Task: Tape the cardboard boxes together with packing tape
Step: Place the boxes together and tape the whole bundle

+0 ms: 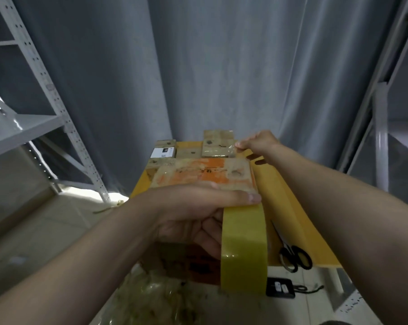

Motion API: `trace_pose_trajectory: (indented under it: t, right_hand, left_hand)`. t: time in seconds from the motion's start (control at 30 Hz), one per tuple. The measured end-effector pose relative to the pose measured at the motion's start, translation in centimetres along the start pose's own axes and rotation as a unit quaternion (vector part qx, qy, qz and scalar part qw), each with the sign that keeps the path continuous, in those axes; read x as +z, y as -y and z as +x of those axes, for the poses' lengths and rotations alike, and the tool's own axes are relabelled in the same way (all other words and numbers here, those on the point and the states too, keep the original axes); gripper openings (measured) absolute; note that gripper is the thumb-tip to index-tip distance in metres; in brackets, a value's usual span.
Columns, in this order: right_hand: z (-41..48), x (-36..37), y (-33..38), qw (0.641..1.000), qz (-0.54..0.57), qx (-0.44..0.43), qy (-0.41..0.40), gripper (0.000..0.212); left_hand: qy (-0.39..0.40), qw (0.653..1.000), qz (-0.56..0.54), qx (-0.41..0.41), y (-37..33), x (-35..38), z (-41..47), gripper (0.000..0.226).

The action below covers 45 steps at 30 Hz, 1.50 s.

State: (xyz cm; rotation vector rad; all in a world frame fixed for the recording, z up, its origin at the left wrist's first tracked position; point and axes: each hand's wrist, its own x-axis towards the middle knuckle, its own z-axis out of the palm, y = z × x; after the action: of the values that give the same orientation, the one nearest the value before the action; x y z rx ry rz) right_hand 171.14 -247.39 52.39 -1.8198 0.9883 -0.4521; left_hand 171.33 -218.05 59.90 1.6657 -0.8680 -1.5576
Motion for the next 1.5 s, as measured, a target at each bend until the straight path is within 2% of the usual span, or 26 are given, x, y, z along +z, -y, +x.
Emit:
trace_pose_trajectory:
  t: [0.1,0.33,0.47,0.53,0.6,0.67,0.7,0.77,0.87,0.93,1.0,1.07,1.17,1.33,1.5]
  right_hand:
    - [0.0,0.2,0.0,1.0,-0.022,0.007,-0.006,0.021]
    - [0.4,1.4,-1.2,0.993,-0.111,0.035,-0.008,0.024]
    - [0.5,0.7,-1.1,0.98,-0.191,0.049,-0.022,0.031]
    - [0.5,0.6,-1.3,0.969,-0.233,-0.001,-0.075,0.04]
    - [-0.1,0.8,-0.8,0.972,-0.18,-0.093,-0.122,0.056]
    - [-0.9,0.9,0.0,0.98,-0.092,-0.15,-0.097,0.033]
    - [-1.4,0.9,0.2,0.981,-0.09,-0.16,-0.068,0.028]
    - [-2.7,1.3,0.6,0.969,-0.171,-0.177,-0.011,0.035]
    - [-4.3,2.9,0.4,0.933,-0.3,-0.177,0.09,0.038]
    - [-4.8,4.2,0.0,0.905,-0.385,-0.119,0.136,0.064]
    - [-5.2,5.1,-0.3,0.881,-0.446,-0.069,0.14,0.082]
    - [-5.4,5.2,-0.4,0.873,-0.463,-0.059,0.141,0.087]
    - [-5.8,5.0,-0.6,0.865,-0.477,-0.067,0.141,0.091]
    - [-5.9,5.4,-0.7,0.859,-0.492,-0.071,0.12,0.09]
    - [-6.2,5.4,-0.6,0.86,-0.495,-0.066,0.11,0.09]
  left_hand:
    - [0.021,0.999,-0.028,0.016,1.1,-0.1,0.1,0.031]
    - [-0.008,0.997,-0.08,0.022,1.3,0.0,0.6,0.023]
    - [-0.012,0.997,-0.08,0.02,1.3,0.0,0.8,0.034]
    - [-0.013,0.997,-0.077,0.02,1.2,0.2,0.8,0.034]
    - [-0.013,0.997,-0.072,0.021,1.2,0.2,0.8,0.032]
    - [-0.017,0.997,-0.069,0.02,1.2,0.2,0.8,0.029]
    - [-0.022,0.997,-0.069,0.023,1.3,0.2,0.8,0.027]
    - [-0.029,0.996,-0.076,0.024,1.4,0.3,0.8,0.029]
    - [-0.038,0.996,-0.077,0.019,1.6,0.4,0.7,0.031]
    - [-0.053,0.995,-0.084,0.014,1.7,0.6,0.7,0.031]
    - [-0.064,0.993,-0.098,0.007,1.9,0.8,0.7,0.029]
    - [-0.07,0.991,-0.116,-0.003,1.9,1.0,0.6,0.033]
    - [-0.08,0.989,-0.121,-0.005,2.1,1.5,0.3,0.04]
    - [-0.126,0.988,-0.086,0.006,3.0,2.4,-0.6,0.035]
    - [-0.13,0.988,-0.082,0.014,3.7,2.4,-0.5,0.036]
